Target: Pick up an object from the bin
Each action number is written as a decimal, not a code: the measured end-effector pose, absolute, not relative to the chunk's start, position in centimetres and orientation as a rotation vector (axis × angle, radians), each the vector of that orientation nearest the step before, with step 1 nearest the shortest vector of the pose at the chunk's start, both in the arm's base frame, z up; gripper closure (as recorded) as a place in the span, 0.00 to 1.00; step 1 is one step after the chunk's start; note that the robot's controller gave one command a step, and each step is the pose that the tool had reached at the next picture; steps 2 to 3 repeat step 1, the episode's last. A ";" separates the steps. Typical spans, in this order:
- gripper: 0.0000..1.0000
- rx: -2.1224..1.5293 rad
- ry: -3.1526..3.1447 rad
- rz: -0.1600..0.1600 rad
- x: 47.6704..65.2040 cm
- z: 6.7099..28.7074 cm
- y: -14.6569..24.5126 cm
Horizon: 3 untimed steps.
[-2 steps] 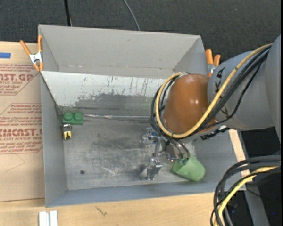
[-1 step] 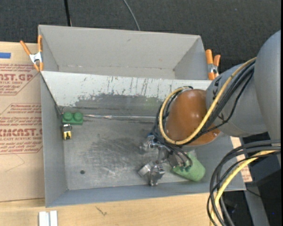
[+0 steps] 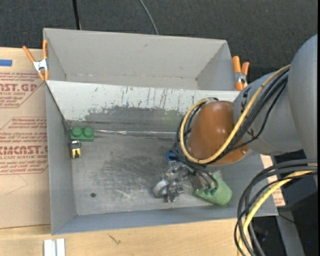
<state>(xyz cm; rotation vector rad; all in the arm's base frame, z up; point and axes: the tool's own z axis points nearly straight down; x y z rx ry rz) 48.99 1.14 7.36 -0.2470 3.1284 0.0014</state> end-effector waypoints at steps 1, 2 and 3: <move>1.00 -0.400 3.107 -0.001 50.6 22.3 0.5; 1.00 -0.400 3.107 -0.001 50.6 22.3 0.5; 1.00 -0.400 3.107 -0.001 50.6 22.3 0.5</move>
Offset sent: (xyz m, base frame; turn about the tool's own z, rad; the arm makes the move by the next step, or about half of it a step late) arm 0.0148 -0.0065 0.1458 -0.0987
